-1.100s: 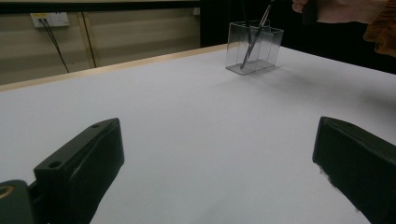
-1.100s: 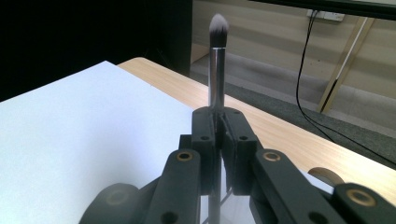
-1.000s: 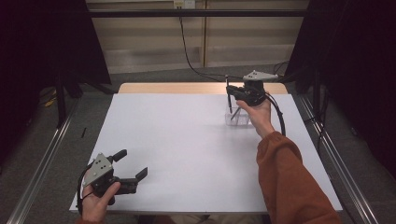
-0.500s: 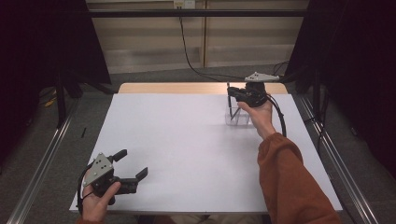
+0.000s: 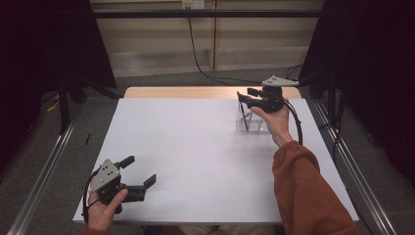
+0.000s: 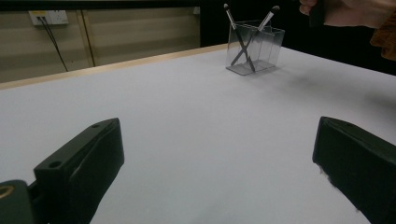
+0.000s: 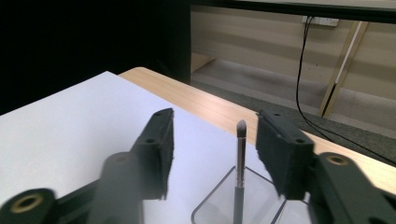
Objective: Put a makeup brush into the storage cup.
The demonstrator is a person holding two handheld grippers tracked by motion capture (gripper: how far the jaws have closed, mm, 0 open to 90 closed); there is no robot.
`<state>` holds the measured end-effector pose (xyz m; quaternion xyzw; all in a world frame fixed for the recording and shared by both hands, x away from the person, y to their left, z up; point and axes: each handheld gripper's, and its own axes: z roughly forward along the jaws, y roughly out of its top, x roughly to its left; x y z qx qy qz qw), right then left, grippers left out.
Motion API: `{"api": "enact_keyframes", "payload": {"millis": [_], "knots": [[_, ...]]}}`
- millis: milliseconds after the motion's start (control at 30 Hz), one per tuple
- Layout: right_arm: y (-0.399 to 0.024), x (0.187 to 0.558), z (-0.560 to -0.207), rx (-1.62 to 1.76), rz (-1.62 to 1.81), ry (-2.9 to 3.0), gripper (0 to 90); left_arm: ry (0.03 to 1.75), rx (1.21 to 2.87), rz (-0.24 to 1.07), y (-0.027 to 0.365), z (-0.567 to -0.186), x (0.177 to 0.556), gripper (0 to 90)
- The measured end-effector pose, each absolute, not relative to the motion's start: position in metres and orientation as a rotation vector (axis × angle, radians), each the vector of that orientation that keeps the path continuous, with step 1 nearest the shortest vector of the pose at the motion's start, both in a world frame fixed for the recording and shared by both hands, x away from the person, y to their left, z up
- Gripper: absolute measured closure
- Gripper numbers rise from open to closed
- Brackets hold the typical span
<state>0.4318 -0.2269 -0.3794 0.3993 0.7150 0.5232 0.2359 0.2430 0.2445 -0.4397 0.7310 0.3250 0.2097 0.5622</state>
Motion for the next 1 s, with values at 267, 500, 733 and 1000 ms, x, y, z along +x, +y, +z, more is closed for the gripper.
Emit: {"api": "enact_keyframes", "payload": {"millis": [267,500,733,1000], "knots": [[-0.233,0.426,-0.389,1.127,1.461,1.944,26.3,0.764,1.708,0.486,0.244,-0.44,0.245,2.1],[-0.229,0.415,-0.387,1.123,1.483,1.916,10.3,0.754,1.709,0.494,0.243,-0.439,0.244,2.1],[-0.227,0.403,-0.389,1.121,1.489,1.919,2.2,0.751,1.702,0.496,0.243,-0.439,0.244,2.1],[-0.233,0.39,-0.392,1.138,1.495,1.902,2.0,0.755,1.694,0.501,0.243,-0.438,0.245,2.1]]}}
